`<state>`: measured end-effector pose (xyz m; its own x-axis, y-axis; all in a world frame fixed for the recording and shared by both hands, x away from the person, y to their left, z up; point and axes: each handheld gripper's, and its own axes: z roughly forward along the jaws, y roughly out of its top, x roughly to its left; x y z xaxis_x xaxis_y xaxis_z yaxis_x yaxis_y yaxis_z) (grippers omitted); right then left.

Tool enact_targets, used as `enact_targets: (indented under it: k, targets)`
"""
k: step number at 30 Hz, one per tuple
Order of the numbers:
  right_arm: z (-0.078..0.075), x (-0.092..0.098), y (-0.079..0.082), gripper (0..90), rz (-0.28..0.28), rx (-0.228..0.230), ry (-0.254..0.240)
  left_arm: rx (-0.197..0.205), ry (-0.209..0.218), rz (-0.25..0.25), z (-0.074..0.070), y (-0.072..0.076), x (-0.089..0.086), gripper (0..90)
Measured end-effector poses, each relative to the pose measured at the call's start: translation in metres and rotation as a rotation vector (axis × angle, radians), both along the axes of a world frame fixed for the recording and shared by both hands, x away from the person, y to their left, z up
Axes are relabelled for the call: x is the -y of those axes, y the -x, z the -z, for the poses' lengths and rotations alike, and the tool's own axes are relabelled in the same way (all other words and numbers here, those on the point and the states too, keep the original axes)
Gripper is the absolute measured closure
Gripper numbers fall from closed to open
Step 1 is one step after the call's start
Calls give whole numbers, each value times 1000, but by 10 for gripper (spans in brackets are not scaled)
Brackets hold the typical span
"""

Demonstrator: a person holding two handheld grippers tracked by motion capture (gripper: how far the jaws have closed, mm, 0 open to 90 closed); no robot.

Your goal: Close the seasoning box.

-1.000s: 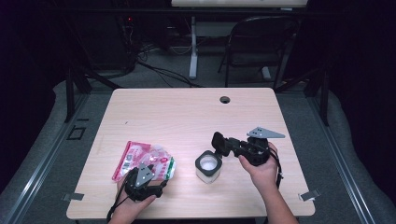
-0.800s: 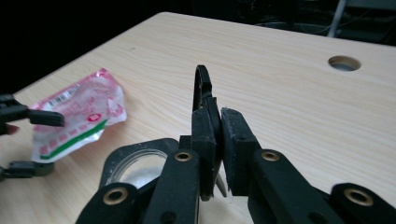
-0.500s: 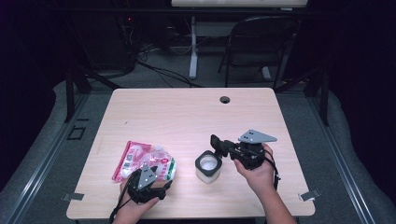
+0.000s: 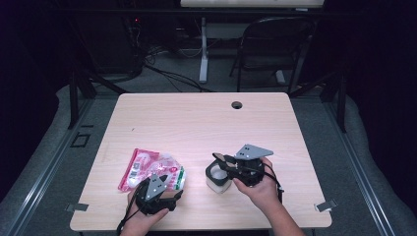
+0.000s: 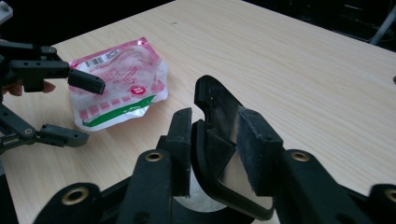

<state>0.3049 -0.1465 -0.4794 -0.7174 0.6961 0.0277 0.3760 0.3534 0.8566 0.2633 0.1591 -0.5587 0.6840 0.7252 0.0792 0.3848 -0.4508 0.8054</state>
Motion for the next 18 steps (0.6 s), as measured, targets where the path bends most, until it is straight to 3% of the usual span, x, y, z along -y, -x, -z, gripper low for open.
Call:
enact_targets:
  k: [8, 18]
  targets:
    - [7, -11, 3, 598, -15, 15, 54, 1, 5, 0, 0, 0, -1, 249]
    - [8, -13, 4, 568, -19, 0, 48, -5, 10, -1, -1, 0, -1, 250]
